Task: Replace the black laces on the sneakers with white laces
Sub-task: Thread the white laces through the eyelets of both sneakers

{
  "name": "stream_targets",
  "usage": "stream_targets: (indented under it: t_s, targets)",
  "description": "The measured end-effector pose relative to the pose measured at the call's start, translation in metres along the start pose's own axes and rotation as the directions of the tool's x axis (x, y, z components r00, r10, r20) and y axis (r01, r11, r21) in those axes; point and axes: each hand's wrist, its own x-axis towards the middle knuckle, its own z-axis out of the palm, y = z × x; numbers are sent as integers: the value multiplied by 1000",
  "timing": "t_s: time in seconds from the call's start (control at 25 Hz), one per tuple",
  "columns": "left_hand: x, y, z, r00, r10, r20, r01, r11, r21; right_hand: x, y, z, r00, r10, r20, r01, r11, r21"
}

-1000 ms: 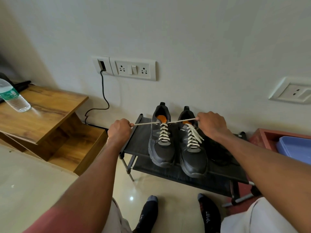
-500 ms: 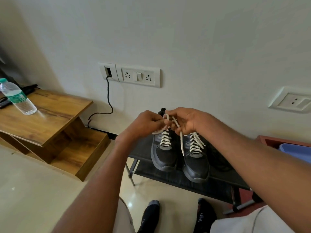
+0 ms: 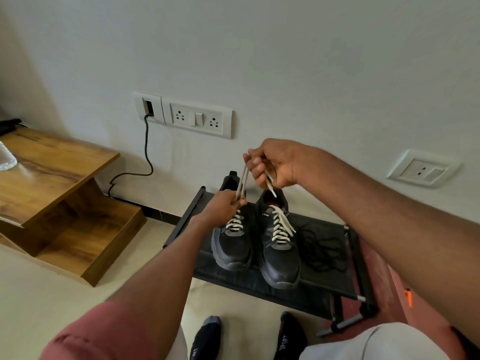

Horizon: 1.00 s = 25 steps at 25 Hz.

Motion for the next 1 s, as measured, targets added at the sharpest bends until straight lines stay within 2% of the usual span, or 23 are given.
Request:
stream_targets:
  t_s: [0.32,0.52,0.64,0.68,0.72,0.76,0.84,0.92,0.96,1.0]
  targets:
    - [4,-1,6,989,-138,-49,132,985,-114,-38,-53,18,936,-182,-302,175,983,-50]
    - [5,7,8,983,-170,-63,165,983,-80,-43,-40,26,906,-284,-315,272,959,-82]
    - [8,9,2,991,-136,9,136,987,-88,-41,-11,21,802,-495,-334,421,865,-272]
    - [7,8,-3,992,-125,22,126,989,-82,-40,2,17,783,-548,-293,439,821,-364]
    - [5,7,-10,993,-120,20,122,990,-66,-40,17,11,804,-556,-212,424,786,-450]
    - [3,5,-17,994,-111,-1,111,993,-47,-39,31,5,853,-509,-112,380,755,-535]
    - [-4,2,-32,994,-92,-64,93,996,14,-28,59,-7,945,-325,36,253,657,-710]
    - [-10,0,-43,991,-102,-81,105,994,29,-8,88,-20,969,-244,48,167,497,-851]
    - [-13,-3,-47,990,-121,-73,124,991,41,4,102,-27,961,-276,29,156,451,-879]
    - [-16,-4,-49,987,-145,-66,149,987,66,14,114,-34,943,-332,9,169,456,-874]
